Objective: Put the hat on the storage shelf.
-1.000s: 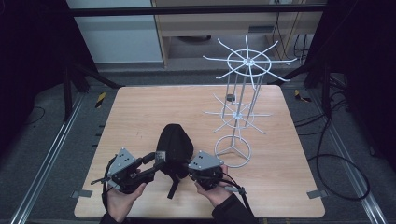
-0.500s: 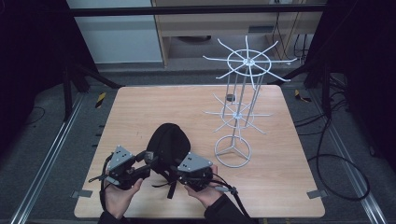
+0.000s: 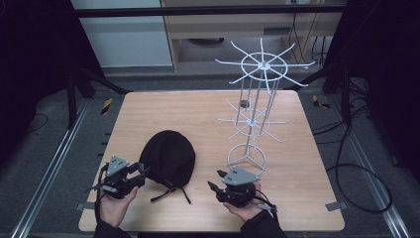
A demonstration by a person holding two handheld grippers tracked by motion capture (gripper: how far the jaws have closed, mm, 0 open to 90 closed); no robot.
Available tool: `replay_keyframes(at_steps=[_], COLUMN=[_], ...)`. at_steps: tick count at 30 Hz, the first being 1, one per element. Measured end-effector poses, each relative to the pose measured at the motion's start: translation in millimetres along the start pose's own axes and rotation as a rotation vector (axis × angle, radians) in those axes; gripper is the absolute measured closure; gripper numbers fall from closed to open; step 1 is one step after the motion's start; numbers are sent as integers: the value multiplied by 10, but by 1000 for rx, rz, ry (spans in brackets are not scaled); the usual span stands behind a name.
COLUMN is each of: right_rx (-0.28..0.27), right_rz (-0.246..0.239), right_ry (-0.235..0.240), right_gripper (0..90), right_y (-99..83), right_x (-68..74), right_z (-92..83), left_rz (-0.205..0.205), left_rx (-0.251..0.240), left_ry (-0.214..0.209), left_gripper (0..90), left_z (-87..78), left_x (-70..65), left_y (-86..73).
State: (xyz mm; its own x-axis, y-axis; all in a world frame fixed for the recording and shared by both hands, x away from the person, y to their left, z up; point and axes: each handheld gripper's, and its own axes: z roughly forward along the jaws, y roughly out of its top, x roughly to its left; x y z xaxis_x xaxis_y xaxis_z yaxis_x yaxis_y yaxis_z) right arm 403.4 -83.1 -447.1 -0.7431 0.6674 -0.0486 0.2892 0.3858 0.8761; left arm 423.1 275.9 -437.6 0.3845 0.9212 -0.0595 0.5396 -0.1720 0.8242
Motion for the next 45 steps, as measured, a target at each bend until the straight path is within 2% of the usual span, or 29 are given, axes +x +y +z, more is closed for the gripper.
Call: replay_keyframes(at_steps=[1, 3, 9, 10, 11, 12, 13, 14, 19, 22, 23, 24, 25, 26, 27, 30, 31, 35, 40, 41, 45], right_rx=[0, 13, 13, 17, 20, 23, 26, 25, 17, 7, 7, 4, 4, 3, 3, 6, 8, 23, 35, 38, 53], right_rz=[0, 31, 78, 87, 93, 97, 100, 102, 108, 123, 123, 131, 131, 133, 148, 160, 173, 193, 203, 203, 207], right_ry=[0, -21, -55, -64, -71, -77, -83, -90, -110, -137, -137, -155, -155, -161, -174, -185, -194, -213, -228, -230, -240], right_gripper=[512, 491, 471, 467, 463, 460, 460, 453, 447, 445, 445, 443, 443, 442, 437, 431, 425, 422, 419, 417, 415], right_y=[0, -155, -283, -311, -331, -349, -363, -381, -404, -430, -430, -453, -453, -464, -497, -528, -560, -624, -667, -675, -712], right_x=[0, -93, -218, -249, -271, -291, -308, -336, -391, -456, -456, -495, -495, -510, -553, -591, -629, -687, -735, -744, -786], right_z=[0, -93, -205, -221, -232, -242, -253, -276, -326, -414, -414, -471, -471, -492, -545, -591, -634, -706, -753, -760, -780], left_rz=[0, 1, -6, 13, 49, 80, 87, 71, 81, 60, 60, 57, 57, 60, 73, 87, 95, 130, 156, 151, 172], left_rx=[0, 14, 25, 28, 39, 55, 70, 89, 90, 38, 38, -2, -2, -29, -58, -75, -84, -63, -42, -39, -8], left_ry=[0, 11, 25, 52, 97, 130, 129, 106, 110, 99, 99, 74, 74, 66, 42, 24, 3, -68, -78, -94, -110], left_gripper=[486, 482, 479, 479, 524, 520, 524, 519, 525, 517, 515, 511, 508, 508, 500, 491, 487, 464, 440, 440, 426], left_z=[0, 30, 83, 92, 103, 121, 141, 167, 162, 63, 63, -4, -4, -46, -95, -137, -150, -97, 5, 47, 180], left_x=[0, 73, 176, 170, 162, 157, 162, 172, 149, 178, 178, 189, 189, 184, 172, 154, 144, 103, 74, 70, 59], left_y=[0, -41, -110, -119, -132, -147, -162, -179, -174, -121, -121, -66, -66, -26, 40, 116, 161, 299, 395, 428, 526])
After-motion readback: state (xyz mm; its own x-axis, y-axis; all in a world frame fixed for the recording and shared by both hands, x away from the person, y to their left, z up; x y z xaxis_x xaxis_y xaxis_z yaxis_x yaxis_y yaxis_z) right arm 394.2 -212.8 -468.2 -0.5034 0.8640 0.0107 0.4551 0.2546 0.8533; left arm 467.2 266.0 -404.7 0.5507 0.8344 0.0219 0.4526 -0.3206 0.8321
